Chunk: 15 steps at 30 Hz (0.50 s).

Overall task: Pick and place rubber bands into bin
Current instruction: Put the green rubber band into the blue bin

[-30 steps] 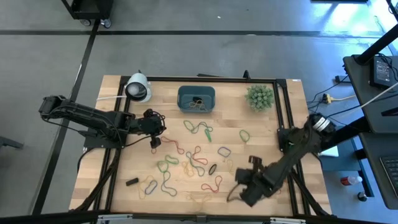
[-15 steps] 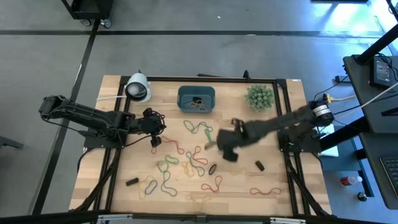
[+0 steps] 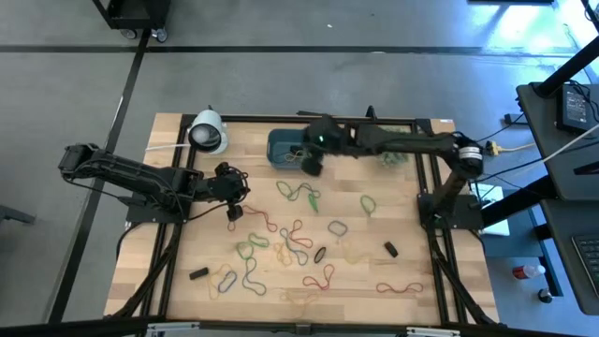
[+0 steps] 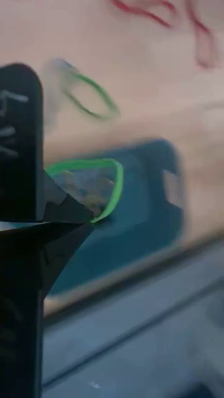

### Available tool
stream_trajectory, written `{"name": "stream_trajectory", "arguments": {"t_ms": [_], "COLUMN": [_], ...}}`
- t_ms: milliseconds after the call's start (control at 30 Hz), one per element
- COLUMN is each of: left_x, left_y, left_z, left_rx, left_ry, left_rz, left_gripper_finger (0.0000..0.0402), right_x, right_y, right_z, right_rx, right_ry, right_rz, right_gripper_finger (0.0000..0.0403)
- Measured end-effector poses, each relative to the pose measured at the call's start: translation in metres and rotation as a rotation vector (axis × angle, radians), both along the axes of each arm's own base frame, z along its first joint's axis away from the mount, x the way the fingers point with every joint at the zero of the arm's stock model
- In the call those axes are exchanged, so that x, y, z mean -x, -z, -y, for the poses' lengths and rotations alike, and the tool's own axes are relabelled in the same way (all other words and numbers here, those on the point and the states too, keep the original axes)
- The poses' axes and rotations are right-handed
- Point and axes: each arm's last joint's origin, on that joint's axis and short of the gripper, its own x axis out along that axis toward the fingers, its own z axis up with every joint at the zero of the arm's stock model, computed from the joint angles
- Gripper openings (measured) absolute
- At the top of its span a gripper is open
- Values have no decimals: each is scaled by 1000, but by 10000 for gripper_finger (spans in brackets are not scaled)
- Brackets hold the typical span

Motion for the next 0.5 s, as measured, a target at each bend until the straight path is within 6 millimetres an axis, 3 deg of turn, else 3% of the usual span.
{"name": "stream_trajectory", "arguments": {"t_ms": [167, 500], "left_x": [0, 0], "left_y": [0, 0], "left_z": [0, 0], "left_rx": [-5, -16], "left_ry": [-2, 7], "left_rz": [-1, -6], "left_gripper_finger": [5, 5], "right_x": [-27, -65], "right_y": [19, 90], "right_z": [38, 96], "right_rx": [-25, -69], "right_ry": [-38, 2], "right_rz": [78, 6], "right_gripper_finger": [0, 0]}}
